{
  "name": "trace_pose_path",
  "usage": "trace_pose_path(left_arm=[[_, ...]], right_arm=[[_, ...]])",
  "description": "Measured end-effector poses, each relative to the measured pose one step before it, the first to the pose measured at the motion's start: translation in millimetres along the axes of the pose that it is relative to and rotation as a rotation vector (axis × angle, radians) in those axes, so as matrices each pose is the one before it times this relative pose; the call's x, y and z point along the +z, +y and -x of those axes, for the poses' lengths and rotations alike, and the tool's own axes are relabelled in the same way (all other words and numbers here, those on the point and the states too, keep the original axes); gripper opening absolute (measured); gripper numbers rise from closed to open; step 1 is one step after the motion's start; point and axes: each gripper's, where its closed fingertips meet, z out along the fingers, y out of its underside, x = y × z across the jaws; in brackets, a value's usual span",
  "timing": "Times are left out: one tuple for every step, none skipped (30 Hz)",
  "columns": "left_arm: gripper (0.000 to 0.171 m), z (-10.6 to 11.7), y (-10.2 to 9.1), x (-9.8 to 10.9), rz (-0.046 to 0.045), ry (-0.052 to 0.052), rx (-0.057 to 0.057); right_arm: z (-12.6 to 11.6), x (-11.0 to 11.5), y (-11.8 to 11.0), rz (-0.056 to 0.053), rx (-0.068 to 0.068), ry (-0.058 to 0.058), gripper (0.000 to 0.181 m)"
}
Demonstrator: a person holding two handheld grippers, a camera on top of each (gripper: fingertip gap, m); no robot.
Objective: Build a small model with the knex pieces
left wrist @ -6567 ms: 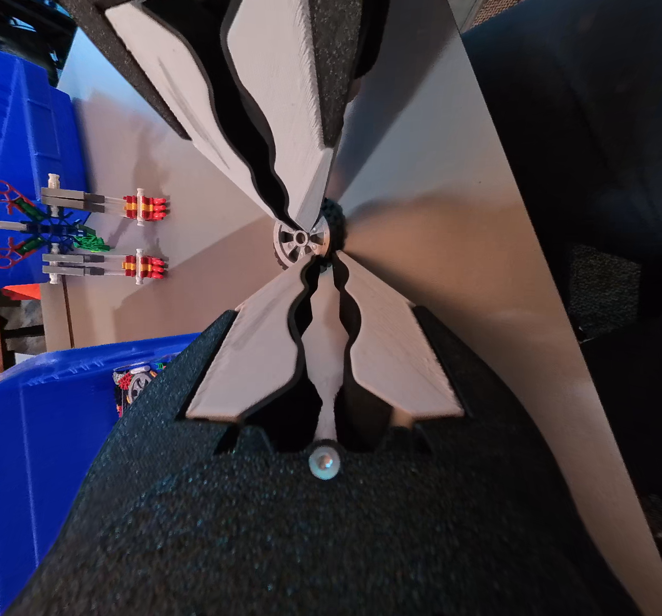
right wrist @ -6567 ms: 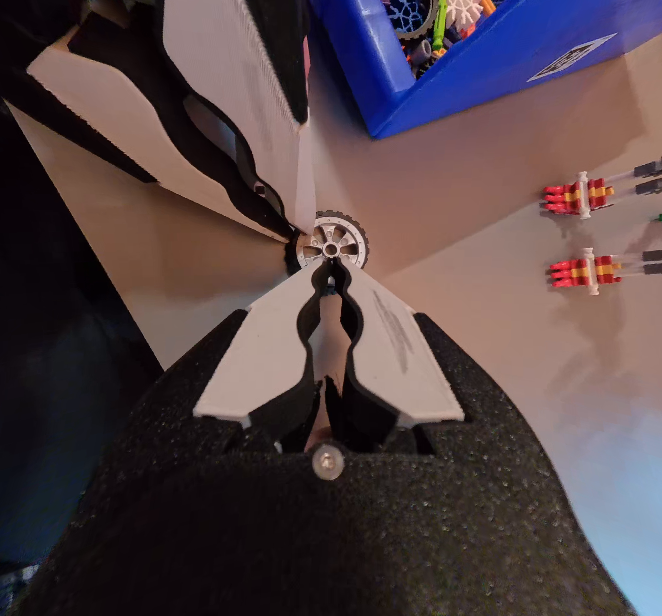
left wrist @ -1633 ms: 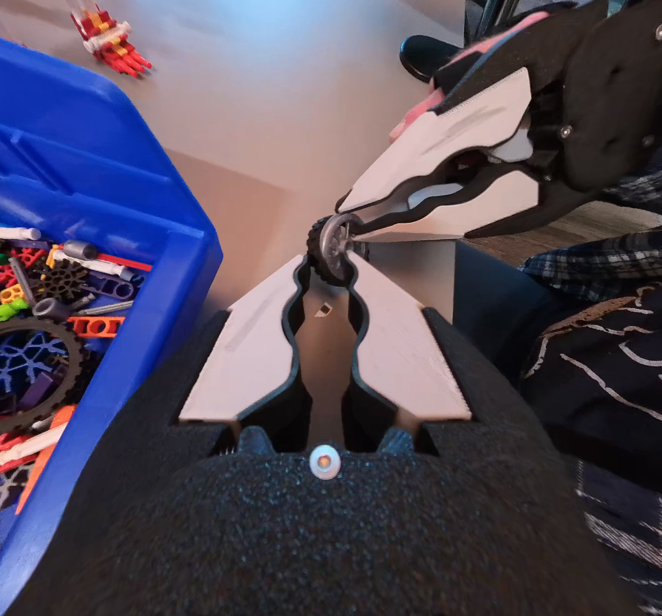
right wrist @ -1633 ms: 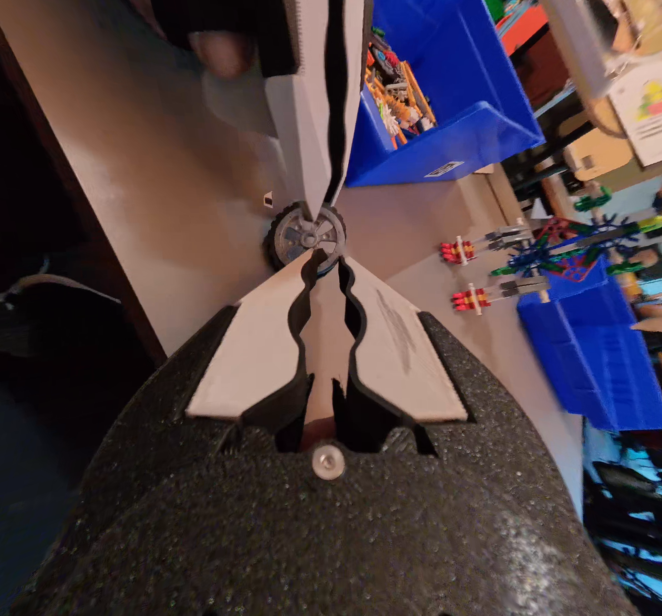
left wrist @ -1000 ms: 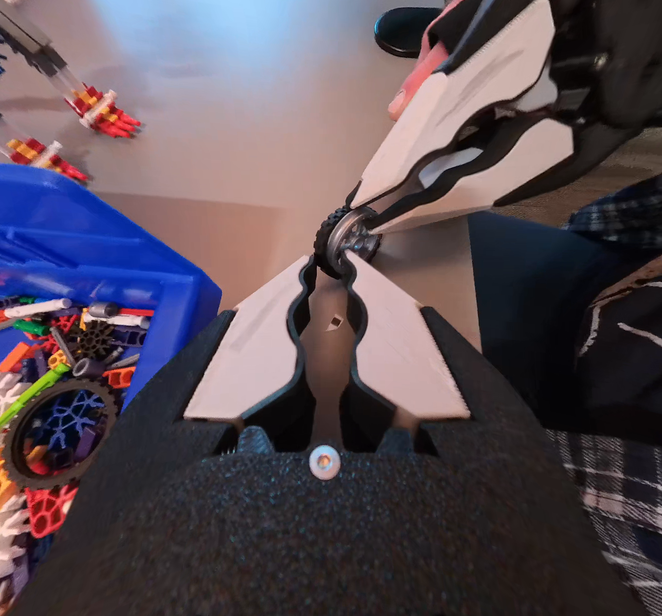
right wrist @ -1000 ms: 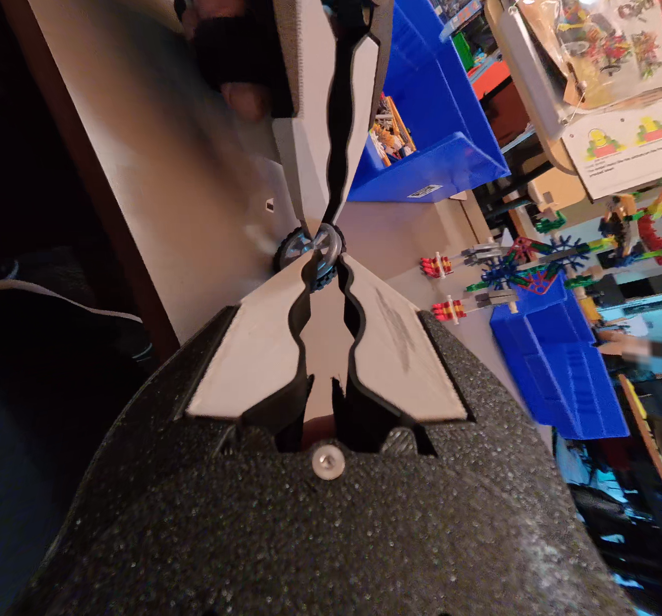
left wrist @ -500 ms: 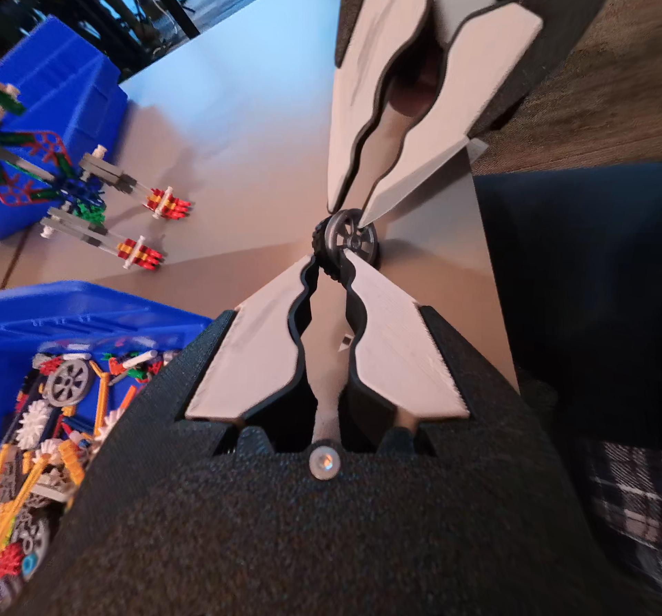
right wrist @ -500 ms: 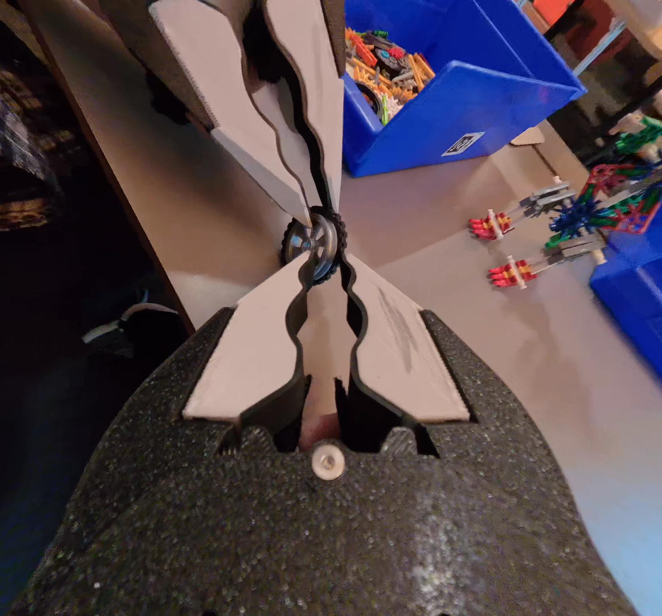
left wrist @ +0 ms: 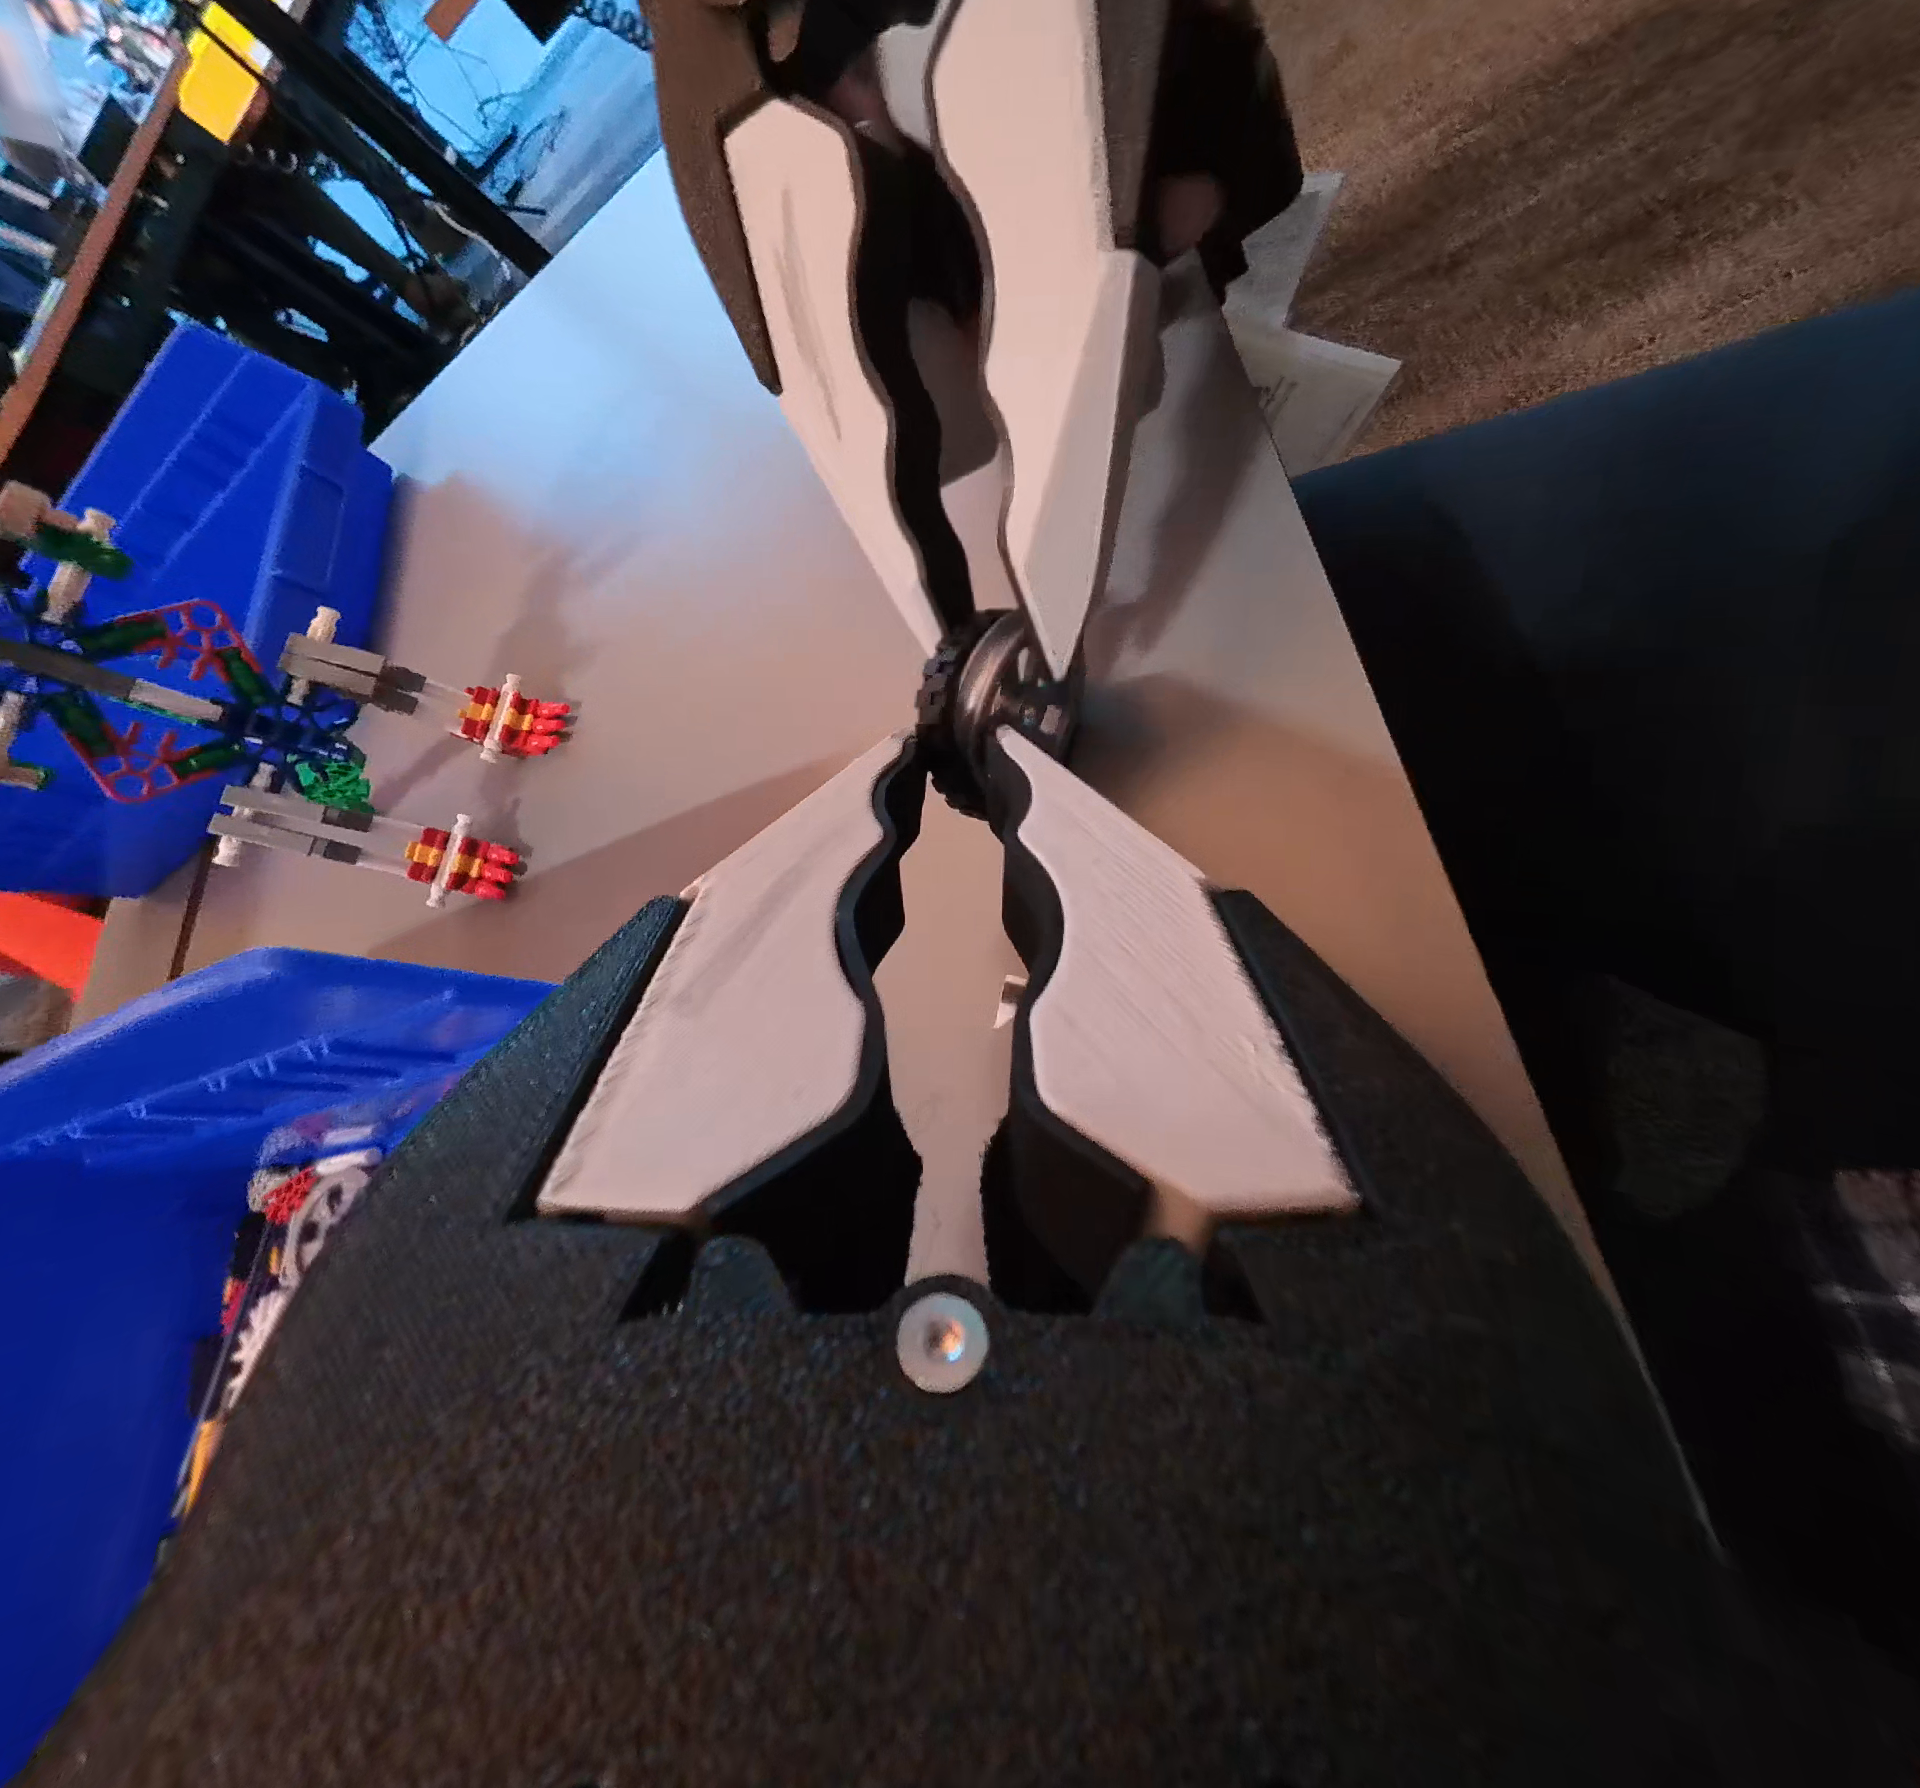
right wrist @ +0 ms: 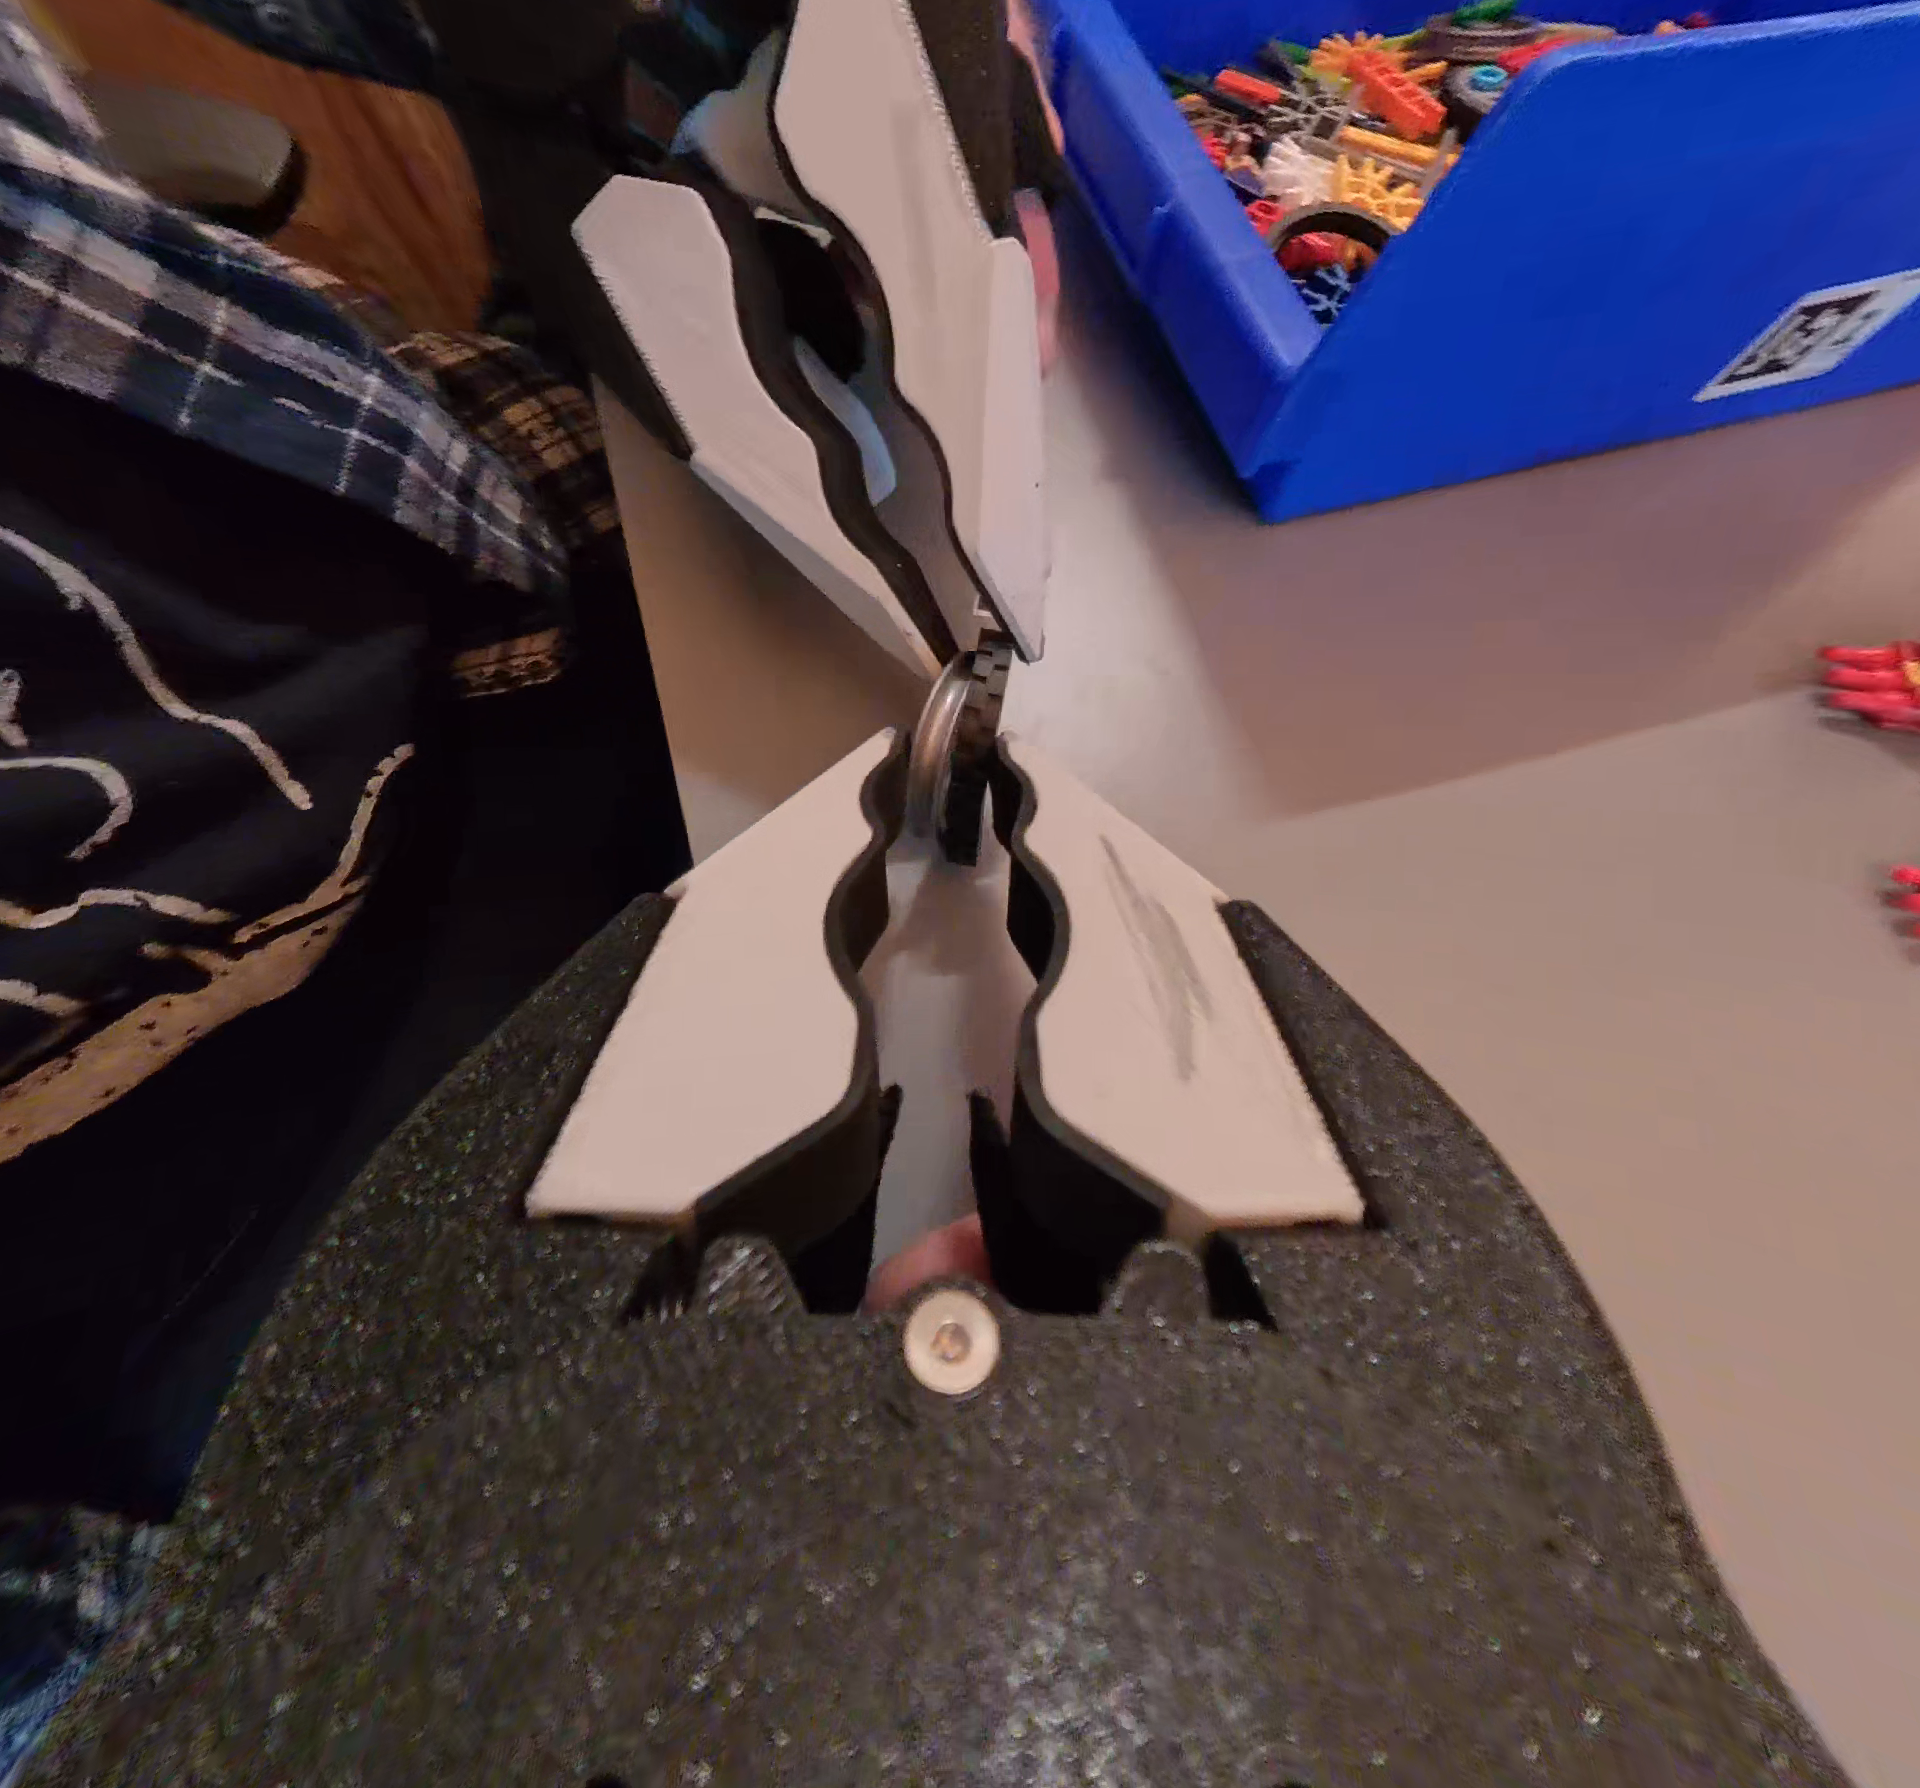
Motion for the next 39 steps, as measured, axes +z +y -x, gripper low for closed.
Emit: trace_pose_path(left_arm=[[0.010, -0.57, 0.04, -0.59, -0.00697, 0.0111, 0.0080], [0.010, 0.16, 0.77, -0.75, -0.00502, 0.0116, 0.0005], [0.011, 0.14, 0.93, -0.76, -0.00446, 0.0161, -0.0129], [0.011, -0.82, 0.08, -1.11, -0.00854, 0.0247, -0.0141], [0.013, -0.01, 0.78, -0.24, -0.00065, 0.0171, -0.0128], [0.016, -0.45, 0.52, 0.58, -0.00093, 0.0176, -0.0101], [0.018, -2.30, -0.09, 1.58, -0.00288, 0.0314, -0.0202], [0.022, -4.07, 0.19, 2.32, 0.00208, 0.0429, -0.0224], [0.022, -1.69, 0.03, 2.29, 0.00357, 0.0221, -0.0051], [0.013, -0.75, 0.12, 1.62, 0.00358, 0.0112, 0.0144], [0.012, 0.19, 0.44, 0.45, 0.00473, 0.0119, 0.0064], [0.011, -0.30, -0.58, -0.65, -0.00254, 0.0233, -0.0131], [0.010, -1.00, -0.25, -0.19, -0.00124, 0.0207, -0.0118], [0.009, 0.62, 0.22, -0.15, 0.00365, 0.0019, 0.0057], [0.009, -0.02, 0.07, -0.34, 0.00443, 0.0027, 0.0102], [0.009, 0.18, -0.06, -0.69, 0.00625, -0.0024, 0.0158], [0.009, 1.58, 0.13, -0.96, 0.00924, -0.0175, 0.0351], [0.009, -0.01, 0.21, -0.78, 0.01550, -0.0148, 0.0506], [0.008, 0.00, 0.36, -0.30, 0.02517, -0.0192, 0.0580], [0.008, 0.35, 0.19, -0.39, 0.02611, -0.0230, 0.0665], [0.008, -0.68, 0.50, -0.40, 0.02512, -0.0113, 0.0617], [0.008, -1.04, 0.69, -0.21, 0.01903, -0.0015, 0.0383], [0.008, -0.43, 1.04, -0.43, 0.01271, -0.0041, 0.0301], [0.008, 0.91, 1.25, -0.80, 0.01004, -0.0157, 0.0401], [0.008, -1.31, 0.30, -0.86, 0.00338, 0.0014, 0.0268], [0.008, -1.03, -2.35, -1.04, -0.01045, 0.0012, 0.0176], [0.008, 0.28, 0.18, -0.13, 0.00606, -0.0046, 0.0163], [0.008, -0.54, 1.41, 0.59, 0.01248, 0.0011, 0.0239], [0.008, -0.49, -0.94, -0.03, -0.00283, 0.0028, 0.0127], [0.008, 0.37, -0.02, 0.02, -0.00132, 0.0006, 0.0040], [0.008, 0.23, 0.12, -0.09, -0.00219, 0.0003, 0.0019], [0.008, -0.17, -0.17, -0.10, -0.00243, -0.0012, 0.0085], [0.008, -0.66, -0.45, 0.24, -0.00289, -0.0021, 0.0140], [0.008, -0.70, -0.28, 0.15, -0.00313, 0.0031, 0.0024], [0.008, 0.21, -0.12, 0.08, -0.00333, 0.0027, -0.0049], [0.008, -0.15, 0.04, 0.09, -0.00350, 0.0037, 0.0035], [0.008, -0.30, 0.28, 0.12, -0.00110, 0.0047, 0.0032], [0.008, -0.78, 0.28, -0.01, 0.00116, 0.0103, -0.0035], [0.008, -0.98, 0.31, 0.10, 0.00024, 0.0067, -0.0043]], right_arm=[[1.08, 0.33, -0.40, 0.0005, -0.0044, -0.0204, 0.014], [0.59, 0.62, -0.83, -0.0032, -0.0011, -0.0118, 0.013], [0.05, 0.66, -0.87, -0.0046, -0.0015, -0.0039, 0.013], [0.69, 0.66, -0.29, 0.0004, -0.0072, 0.0002, 0.012], [0.77, 0.50, 0.13, 0.0029, -0.0158, 0.0039, 0.012], [0.93, 0.66, -0.30, -0.0003, -0.0126, 0.0001, 0.012], [1.03, 0.70, -0.69, -0.0020, -0.0044, -0.0045, 0.012], [0.36, 0.59, -0.95, -0.0031, -0.0044, -0.0005, 0.012], [0.68, 0.83, -0.93, -0.0022, -0.0073, -0.0021, 0.011], [1.45, 0.92, 0.49, 0.0059, -0.0073, -0.0075, 0.012], [0.76, 0.44, 0.60, 0.0064, -0.0089, -0.0028, 0.012], [0.07, -0.41, 0.28, 0.0030, -0.0059, 0.0000, 0.012], [0.41, -0.40, 0.37, 0.0025, -0.0028, -0.0029, 0.012], [0.02, -0.13, 0.22, 0.0018, -0.0054, 0.0007, 0.011], [0.24, -0.04, 0.15, 0.0017, -0.0031, 0.0002, 0.012], [0.33, -0.09, -0.12, 0.0008, 0.0014, -0.0004, 0.012], [0.03, -0.04, -0.32, 0.0004, 0.0023, 0.0022, 0.012], [0.94, -0.17, -0.14, 0.0036, -0.0063, -0.0009, 0.013], [1.32, -0.28, 0.45, 0.0107, -0.0179, -0.0010, 0.013], [1.00, -0.09, 0.86, 0.0137, -0.0209, 0.0011, 0.014], [1.56, -0.18, 1.25, 0.0138, -0.0196, -0.0029, 0.014], [1.11, -0.72, 2.05, 0.0157, -0.0146, -0.0047, 0.016], [0.75, -1.62, 2.24, 0.0157, -0.0046, -0.0099, 0.017], [-0.46, -2.12, 1.14, 0.0095, -0.0021, -0.0067, 0.015], [-1.62, -1.85, -0.03, 0.0026, -0.0109, 0.0035, 0.010], [0.19, -1.01, -0.43, 0.0020, -0.0155, -0.0042, 0.009], [1.99, 0.30, 0.11, 0.0077, -0.0111, -0.0153, 0.005], [1.41, 1.18, 1.11, 0.0154, -0.0104, -0.0105, 0.005], [1.11, 1.08, 0.71, 0.0116, -0.0108, -0.0077, 0.006], [0.81, 0.28, -0.18, 0.0059, -0.0094, -0.0071, 0.006], [0.26, 0.07, -0.11, 0.0047, -0.0102, -0.0032, 0.006], [0.65, 0.35, 0.29, 0.0055, -0.0076, -0.0065, 0.006], [1.66, 0.49, 0.61, 0.0084, -0.0074, -0.0132, 0.009], [1.05, 0.13, 0.10, 0.0067, -0.0105, -0.0094, 0.009], [0.93, 0.33, -0.41, 0.0023, -0.0048, -0.0107, 0.012], [1.60, 0.74, -0.57, 0.0030, -0.0007, -0.0165, 0.014], [-0.41, 1.03, -0.55, 0.0045, -0.0070, -0.0023, 0.009], [-0.82, 0.86, -0.31, 0.0039, -0.0074, 0.0012, 0.007], [0.21, 0.54, -0.07, 0.0022, 0.0013, -0.0081, 0.006]])
